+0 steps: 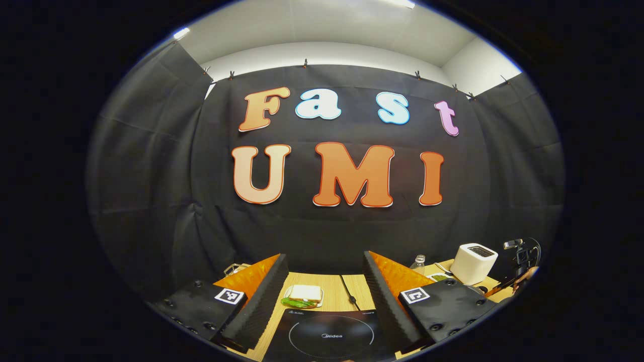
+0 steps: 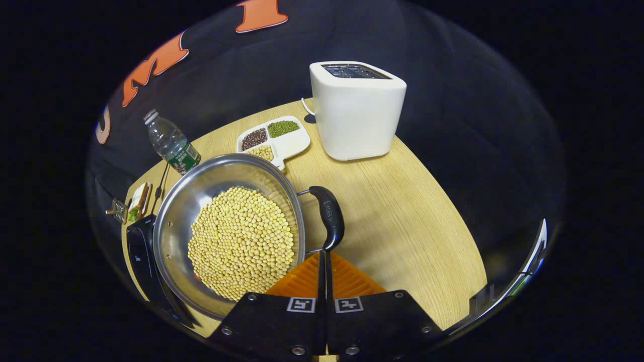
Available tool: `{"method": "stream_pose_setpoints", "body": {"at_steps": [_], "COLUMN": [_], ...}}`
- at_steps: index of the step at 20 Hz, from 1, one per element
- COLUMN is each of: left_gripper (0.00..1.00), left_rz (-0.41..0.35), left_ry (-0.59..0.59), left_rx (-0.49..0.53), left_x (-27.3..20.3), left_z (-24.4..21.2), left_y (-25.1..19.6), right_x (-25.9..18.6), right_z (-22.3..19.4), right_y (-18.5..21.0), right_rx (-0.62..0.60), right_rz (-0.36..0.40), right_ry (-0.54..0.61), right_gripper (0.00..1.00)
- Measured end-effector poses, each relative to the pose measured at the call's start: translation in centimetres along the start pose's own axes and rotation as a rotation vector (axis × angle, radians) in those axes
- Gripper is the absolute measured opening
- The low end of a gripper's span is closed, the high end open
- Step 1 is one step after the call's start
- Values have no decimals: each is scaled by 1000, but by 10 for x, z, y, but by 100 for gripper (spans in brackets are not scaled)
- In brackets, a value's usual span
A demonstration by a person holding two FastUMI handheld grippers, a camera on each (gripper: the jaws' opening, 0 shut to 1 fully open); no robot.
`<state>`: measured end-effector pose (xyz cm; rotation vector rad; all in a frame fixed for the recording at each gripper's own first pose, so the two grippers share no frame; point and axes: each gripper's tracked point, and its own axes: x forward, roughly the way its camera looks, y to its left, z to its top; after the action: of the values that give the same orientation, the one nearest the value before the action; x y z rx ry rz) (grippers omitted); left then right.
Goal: First push the handle of the pot to place it horizontally, then grasp the pot with both hands and set it on the induction cooktop.
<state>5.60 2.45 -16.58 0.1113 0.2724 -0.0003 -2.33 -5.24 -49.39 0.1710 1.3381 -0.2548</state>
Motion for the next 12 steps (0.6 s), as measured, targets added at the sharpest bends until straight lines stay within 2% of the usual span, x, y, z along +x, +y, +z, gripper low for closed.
{"method": "stream_pose_setpoints", "body": {"at_steps": [8,12], "left_gripper": [98,98], "left_rz": [-57,-70], "left_ry": [107,183], "left_rx": [-43,-51], "left_x": [19,35], "left_z": [-41,-73], "left_y": [-24,-39], "right_x": [-2,-16], "right_z": [6,11], "right_y": [-4,-1], "right_rx": [9,-1], "right_rz": [4,62], "right_ry": [-3,-24], "right_gripper": [0,0]}}
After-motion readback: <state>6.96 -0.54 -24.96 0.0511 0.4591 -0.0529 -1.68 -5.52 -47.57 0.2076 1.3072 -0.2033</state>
